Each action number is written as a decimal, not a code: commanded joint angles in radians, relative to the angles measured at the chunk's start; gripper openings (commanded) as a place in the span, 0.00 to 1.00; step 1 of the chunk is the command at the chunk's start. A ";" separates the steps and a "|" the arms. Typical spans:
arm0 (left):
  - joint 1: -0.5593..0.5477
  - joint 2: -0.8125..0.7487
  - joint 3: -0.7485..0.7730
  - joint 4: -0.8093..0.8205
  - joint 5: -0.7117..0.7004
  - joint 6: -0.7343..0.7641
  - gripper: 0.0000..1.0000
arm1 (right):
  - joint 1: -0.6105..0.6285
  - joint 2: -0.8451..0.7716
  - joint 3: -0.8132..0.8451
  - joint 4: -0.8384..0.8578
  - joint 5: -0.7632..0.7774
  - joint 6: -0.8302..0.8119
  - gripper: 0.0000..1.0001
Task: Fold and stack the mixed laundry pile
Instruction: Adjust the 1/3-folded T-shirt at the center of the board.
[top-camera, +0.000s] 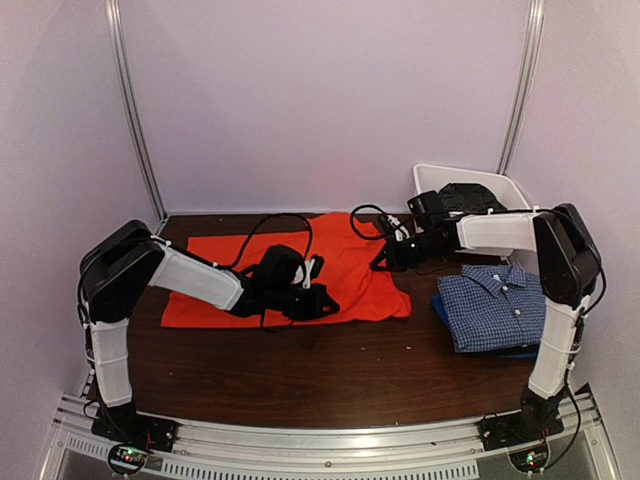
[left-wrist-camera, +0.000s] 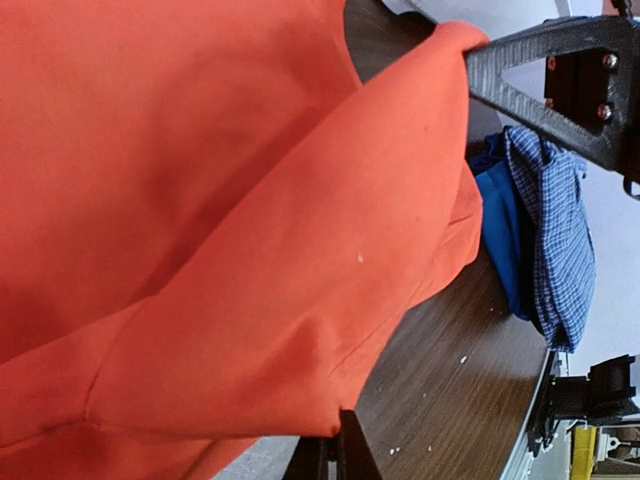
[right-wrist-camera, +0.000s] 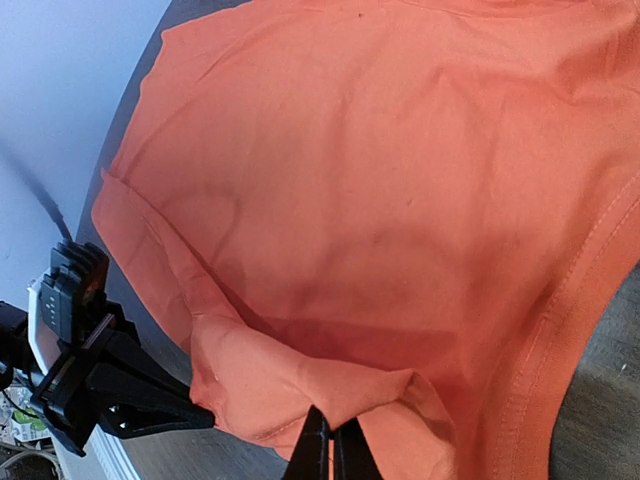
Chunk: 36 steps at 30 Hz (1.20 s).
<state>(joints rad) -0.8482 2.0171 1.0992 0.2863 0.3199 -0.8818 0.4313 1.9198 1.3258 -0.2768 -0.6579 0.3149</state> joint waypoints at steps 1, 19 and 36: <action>0.043 -0.050 -0.021 0.079 -0.009 -0.016 0.00 | -0.005 0.056 0.073 0.000 -0.006 0.000 0.00; 0.173 0.035 -0.018 0.182 0.059 -0.079 0.00 | 0.000 0.188 0.197 -0.050 0.053 -0.006 0.11; 0.333 0.135 0.070 0.264 0.109 -0.111 0.31 | -0.003 -0.048 -0.027 0.016 0.035 0.000 0.33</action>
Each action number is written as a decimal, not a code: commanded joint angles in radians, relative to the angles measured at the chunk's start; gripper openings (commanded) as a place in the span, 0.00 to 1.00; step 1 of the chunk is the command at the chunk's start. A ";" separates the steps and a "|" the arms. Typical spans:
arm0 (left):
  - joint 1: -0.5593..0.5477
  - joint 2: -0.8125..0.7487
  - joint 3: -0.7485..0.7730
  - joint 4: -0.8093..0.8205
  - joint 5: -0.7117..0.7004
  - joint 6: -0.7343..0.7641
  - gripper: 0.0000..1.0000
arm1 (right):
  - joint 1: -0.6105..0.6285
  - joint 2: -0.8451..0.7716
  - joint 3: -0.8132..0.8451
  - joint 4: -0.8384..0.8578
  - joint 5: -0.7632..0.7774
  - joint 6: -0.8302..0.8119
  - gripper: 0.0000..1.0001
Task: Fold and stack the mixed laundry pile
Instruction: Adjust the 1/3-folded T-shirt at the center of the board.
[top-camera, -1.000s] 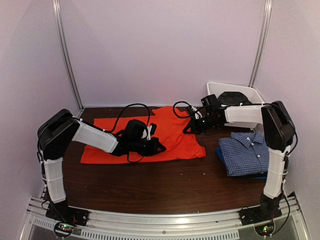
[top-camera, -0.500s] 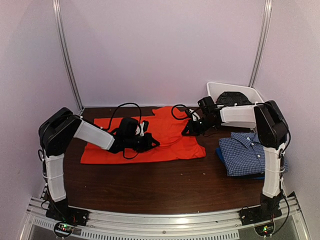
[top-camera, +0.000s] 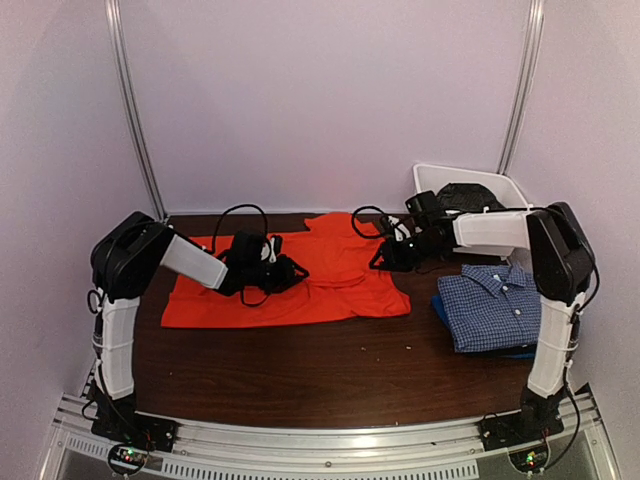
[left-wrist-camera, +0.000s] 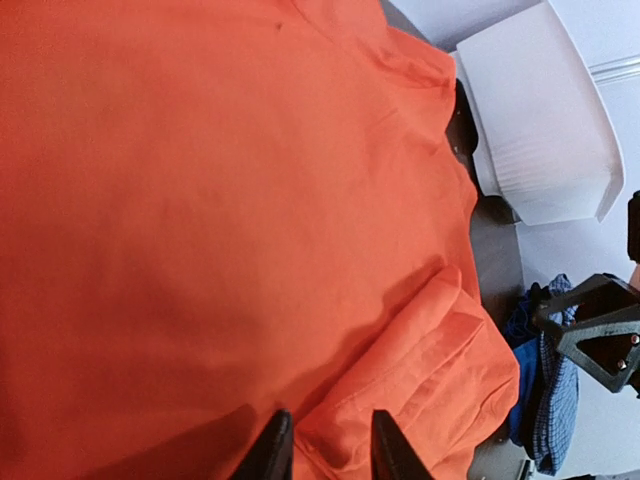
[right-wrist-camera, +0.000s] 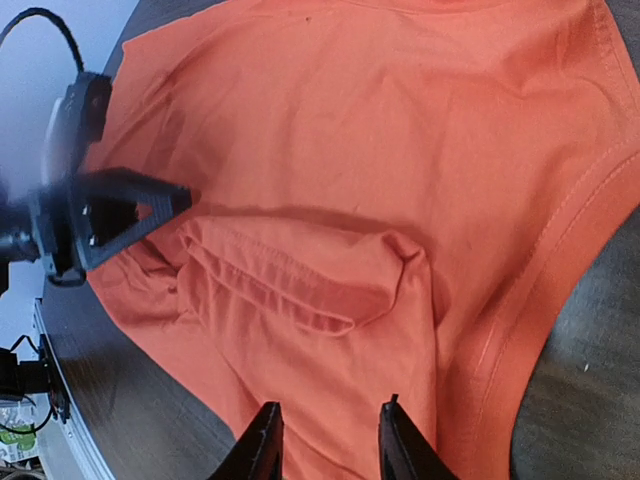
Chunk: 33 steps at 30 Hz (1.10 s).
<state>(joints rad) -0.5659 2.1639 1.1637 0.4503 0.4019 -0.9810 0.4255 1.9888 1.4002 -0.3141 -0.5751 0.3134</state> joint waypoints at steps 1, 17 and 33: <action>0.057 -0.025 0.001 0.103 0.032 0.005 0.34 | 0.007 -0.140 -0.138 0.066 -0.060 0.010 0.33; -0.152 -0.020 0.320 -0.384 -0.044 0.516 0.44 | -0.008 -0.152 -0.399 0.251 -0.066 0.137 0.14; -0.198 0.125 0.547 -0.576 -0.207 0.959 0.57 | -0.057 -0.165 -0.516 0.415 -0.132 0.245 0.16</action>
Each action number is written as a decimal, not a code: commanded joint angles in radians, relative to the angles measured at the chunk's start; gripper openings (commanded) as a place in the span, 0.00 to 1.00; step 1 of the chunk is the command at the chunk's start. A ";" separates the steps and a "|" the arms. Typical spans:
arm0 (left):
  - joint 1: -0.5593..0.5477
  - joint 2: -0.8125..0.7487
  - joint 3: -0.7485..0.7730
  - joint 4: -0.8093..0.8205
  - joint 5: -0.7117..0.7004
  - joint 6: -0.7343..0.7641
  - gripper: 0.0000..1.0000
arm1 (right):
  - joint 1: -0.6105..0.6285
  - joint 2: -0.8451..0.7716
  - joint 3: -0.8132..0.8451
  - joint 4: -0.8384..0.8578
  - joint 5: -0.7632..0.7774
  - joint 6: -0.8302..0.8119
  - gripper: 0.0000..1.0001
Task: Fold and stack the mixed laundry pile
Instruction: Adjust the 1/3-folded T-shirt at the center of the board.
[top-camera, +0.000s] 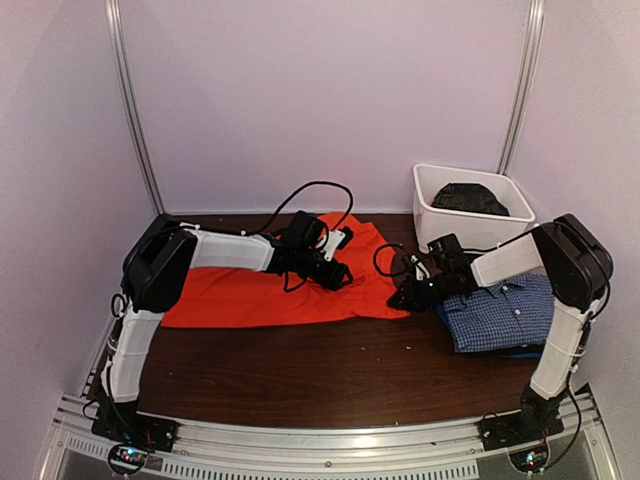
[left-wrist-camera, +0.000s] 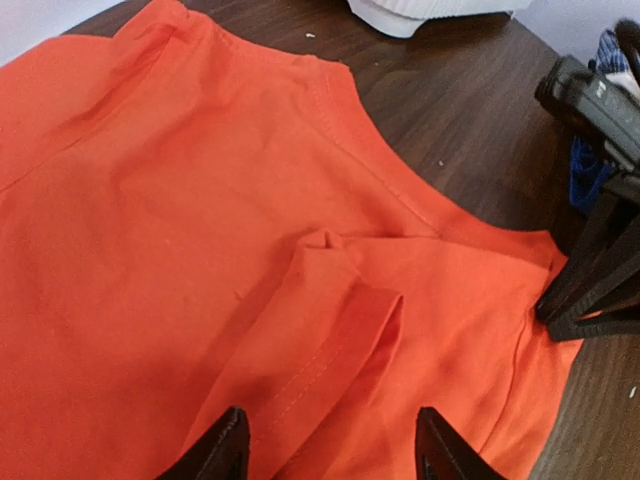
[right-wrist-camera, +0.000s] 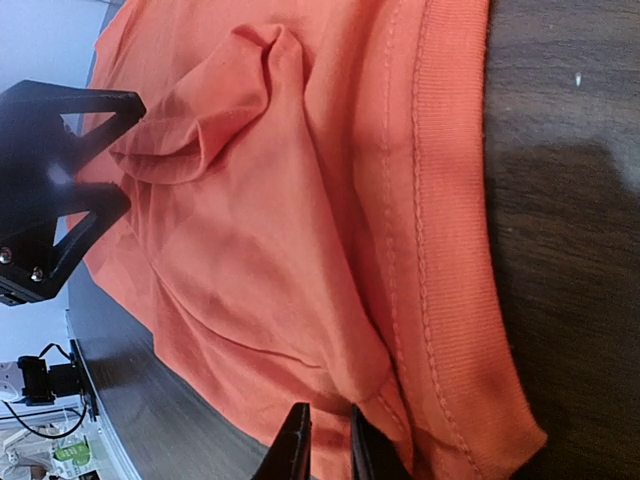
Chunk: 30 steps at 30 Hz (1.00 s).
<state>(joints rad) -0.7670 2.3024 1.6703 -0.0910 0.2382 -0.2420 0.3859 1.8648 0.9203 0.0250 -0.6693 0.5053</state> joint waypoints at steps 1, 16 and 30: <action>0.002 -0.016 0.043 -0.043 -0.033 0.281 0.57 | -0.018 -0.045 -0.038 0.083 -0.046 0.060 0.16; -0.018 0.022 0.110 -0.042 0.094 0.752 0.48 | -0.024 -0.007 -0.041 0.119 -0.059 0.085 0.15; -0.045 0.167 0.277 -0.111 0.046 0.823 0.36 | -0.024 -0.006 -0.061 0.145 -0.065 0.106 0.15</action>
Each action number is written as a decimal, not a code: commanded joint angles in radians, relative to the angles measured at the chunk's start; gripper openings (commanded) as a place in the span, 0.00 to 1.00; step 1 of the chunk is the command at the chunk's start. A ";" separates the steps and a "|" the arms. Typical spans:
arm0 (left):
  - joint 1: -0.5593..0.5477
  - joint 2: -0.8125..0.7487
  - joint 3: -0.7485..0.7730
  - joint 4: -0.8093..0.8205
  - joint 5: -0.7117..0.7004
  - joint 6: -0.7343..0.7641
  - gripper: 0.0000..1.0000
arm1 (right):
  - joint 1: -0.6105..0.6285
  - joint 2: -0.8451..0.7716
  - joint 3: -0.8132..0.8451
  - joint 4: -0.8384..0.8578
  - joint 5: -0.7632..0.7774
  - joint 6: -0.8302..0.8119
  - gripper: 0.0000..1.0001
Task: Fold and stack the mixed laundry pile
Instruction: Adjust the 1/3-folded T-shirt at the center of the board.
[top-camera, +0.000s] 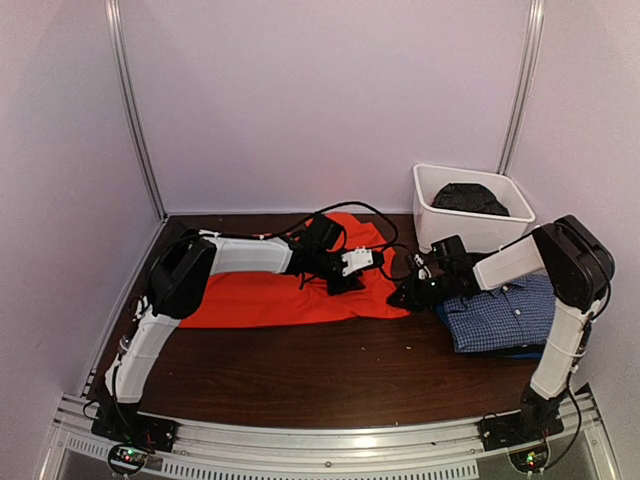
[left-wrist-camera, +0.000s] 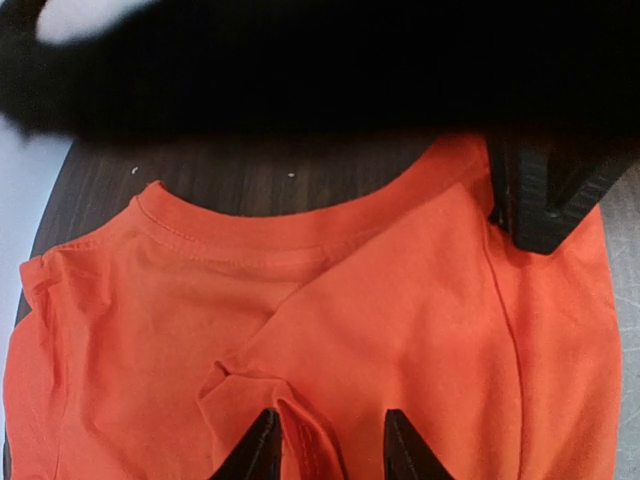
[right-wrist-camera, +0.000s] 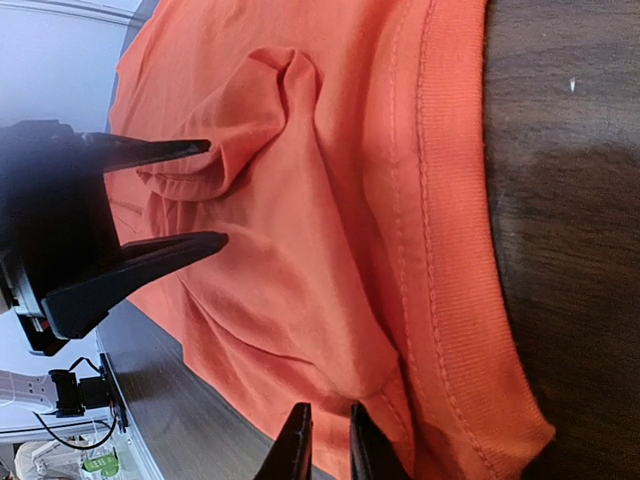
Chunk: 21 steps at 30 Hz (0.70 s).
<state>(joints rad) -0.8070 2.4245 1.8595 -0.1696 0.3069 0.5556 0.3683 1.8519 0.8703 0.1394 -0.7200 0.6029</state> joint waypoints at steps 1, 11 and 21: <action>-0.006 0.053 0.103 -0.040 -0.030 0.024 0.35 | -0.006 0.007 -0.012 0.031 -0.015 0.007 0.15; -0.003 0.074 0.144 -0.060 -0.156 0.016 0.00 | -0.008 0.003 -0.019 0.027 -0.010 0.003 0.14; 0.039 0.051 0.155 -0.001 -0.121 -0.053 0.00 | -0.009 -0.005 -0.025 0.035 -0.019 0.007 0.14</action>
<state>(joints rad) -0.7906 2.4805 1.9804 -0.2337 0.1867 0.5457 0.3676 1.8519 0.8570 0.1532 -0.7261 0.6094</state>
